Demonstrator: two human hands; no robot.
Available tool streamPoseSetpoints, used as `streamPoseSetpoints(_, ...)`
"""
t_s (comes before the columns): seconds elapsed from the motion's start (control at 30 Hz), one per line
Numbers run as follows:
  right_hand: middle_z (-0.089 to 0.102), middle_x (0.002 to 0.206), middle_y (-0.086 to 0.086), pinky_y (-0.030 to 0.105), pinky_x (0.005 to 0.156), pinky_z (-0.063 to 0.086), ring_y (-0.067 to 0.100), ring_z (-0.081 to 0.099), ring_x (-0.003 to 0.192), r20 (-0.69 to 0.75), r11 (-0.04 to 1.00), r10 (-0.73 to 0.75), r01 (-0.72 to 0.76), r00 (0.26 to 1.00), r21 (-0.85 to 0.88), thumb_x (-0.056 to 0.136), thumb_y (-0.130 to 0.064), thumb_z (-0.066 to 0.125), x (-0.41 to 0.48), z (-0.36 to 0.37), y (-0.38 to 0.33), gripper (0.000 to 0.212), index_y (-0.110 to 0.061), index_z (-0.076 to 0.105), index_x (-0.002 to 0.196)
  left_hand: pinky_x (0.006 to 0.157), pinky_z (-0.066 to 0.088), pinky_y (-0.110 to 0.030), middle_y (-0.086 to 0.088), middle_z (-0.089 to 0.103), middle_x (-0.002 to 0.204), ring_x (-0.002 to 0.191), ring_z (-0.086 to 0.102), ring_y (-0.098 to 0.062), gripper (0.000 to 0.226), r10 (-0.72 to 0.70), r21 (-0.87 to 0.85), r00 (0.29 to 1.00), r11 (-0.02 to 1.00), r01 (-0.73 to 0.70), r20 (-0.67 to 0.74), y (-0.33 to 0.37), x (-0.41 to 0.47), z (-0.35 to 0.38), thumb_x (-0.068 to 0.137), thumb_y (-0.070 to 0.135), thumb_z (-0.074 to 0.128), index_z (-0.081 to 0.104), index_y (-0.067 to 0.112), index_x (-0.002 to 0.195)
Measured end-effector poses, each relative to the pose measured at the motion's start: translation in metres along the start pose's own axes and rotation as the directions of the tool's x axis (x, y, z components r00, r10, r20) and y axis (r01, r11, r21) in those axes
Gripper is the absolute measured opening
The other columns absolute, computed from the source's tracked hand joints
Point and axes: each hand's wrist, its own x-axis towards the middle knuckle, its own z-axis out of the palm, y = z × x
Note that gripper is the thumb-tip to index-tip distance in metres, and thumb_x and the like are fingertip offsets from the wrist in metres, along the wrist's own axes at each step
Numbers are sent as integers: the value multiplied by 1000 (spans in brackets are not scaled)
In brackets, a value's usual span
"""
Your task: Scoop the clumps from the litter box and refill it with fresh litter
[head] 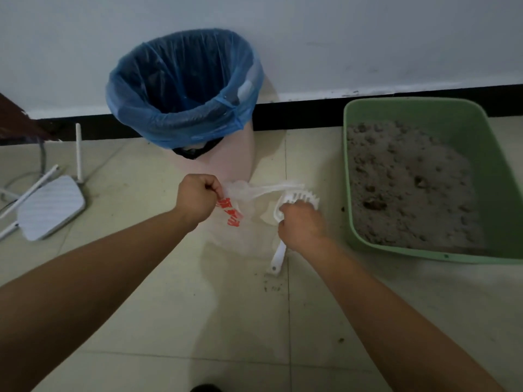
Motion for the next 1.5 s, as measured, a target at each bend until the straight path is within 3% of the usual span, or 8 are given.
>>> streamPoseSetpoints(0.2, 59, 131, -8, 28, 100, 43, 9, 54, 119, 241, 609, -92, -137, 966, 781, 88, -46, 68, -6, -26, -10, 54, -22, 56, 135, 68, 56, -33, -6, 65, 63, 64, 60, -21, 45, -62, -191, 992, 978, 83, 112, 13, -2, 11, 75, -24, 38, 63, 9, 57)
streamPoseSetpoints(0.4, 70, 75, 2, 21, 60, 48, 10, 64, 66, 241, 235, 253, -301, 937, 924, 93, -26, 67, -7, -16, 2, 15, -12, 71, 89, 84, 45, -12, 1, 59, 121, 103, 55, -9, 29, 72, 10, 996, 997, -73, 51, 11, 4, 15, 85, 8, 66, 71, 20, 110)
streamPoseSetpoints(0.57, 70, 67, 6, 19, 57, 51, 11, 60, 57, 305, -87, 321, -292, 897, 952, 93, -16, 66, -10, -21, 5, 13, -6, 68, 86, 79, 48, -28, 3, 56, 98, 85, 56, -14, 31, 214, 105, 976, 972, -209, -43, 14, -10, 19, 81, 47, 71, 63, 20, 94)
streamPoseSetpoints(0.67, 69, 67, 2, 15, 56, 51, 7, 62, 59, 320, -162, 232, -288, 918, 944, 96, -16, 61, -11, -27, -1, 13, -7, 66, 89, 73, 50, -27, 9, 68, 84, 80, 61, -8, 50, 80, 36, 977, 995, -88, 197, 13, -17, 27, 69, 72, 69, 69, 23, 81)
streamPoseSetpoints(0.9, 65, 72, 4, 17, 55, 47, 9, 58, 62, 285, -65, 220, -278, 933, 958, 96, -12, 60, -9, -35, -2, 11, -6, 66, 89, 71, 46, -22, -1, 72, 93, 85, 61, -14, 12, -59, -203, 946, 971, 129, 319, 10, -9, 29, 88, 18, 69, 73, 11, 80)
streamPoseSetpoints(1.07, 60, 66, 5, 27, 52, 44, 16, 53, 56, 256, 30, 479, -307, 840, 951, 88, -13, 64, -3, -33, 19, 11, -10, 65, 78, 63, 46, -29, -8, 64, 86, 76, 58, -22, 15, -262, -347, 943, 882, 320, 204, 14, 7, 14, 90, 9, 47, 62, 10, 91)
streamPoseSetpoints(1.23, 61, 96, 7, 25, 51, 44, 14, 56, 63, 158, 195, 510, -293, 845, 936, 85, -12, 67, -3, -44, 9, 35, -11, 51, 117, 58, 52, -28, -11, 68, 99, 82, 67, -25, 25, -292, -265, 943, 908, 325, 158, -2, 6, 9, 97, 25, 53, 63, 6, 109)
streamPoseSetpoints(1.5, 68, 84, -1, 28, 68, 57, 14, 64, 72, -561, 360, 189, 475, 806, 803, 87, -3, 62, -6, -115, -39, 20, -17, 68, 100, 72, 53, -32, -6, 67, 90, 81, 63, -23, 22, -169, -99, 984, 982, 162, -63, -12, 1, 7, 96, 30, 56, 65, 9, 96)
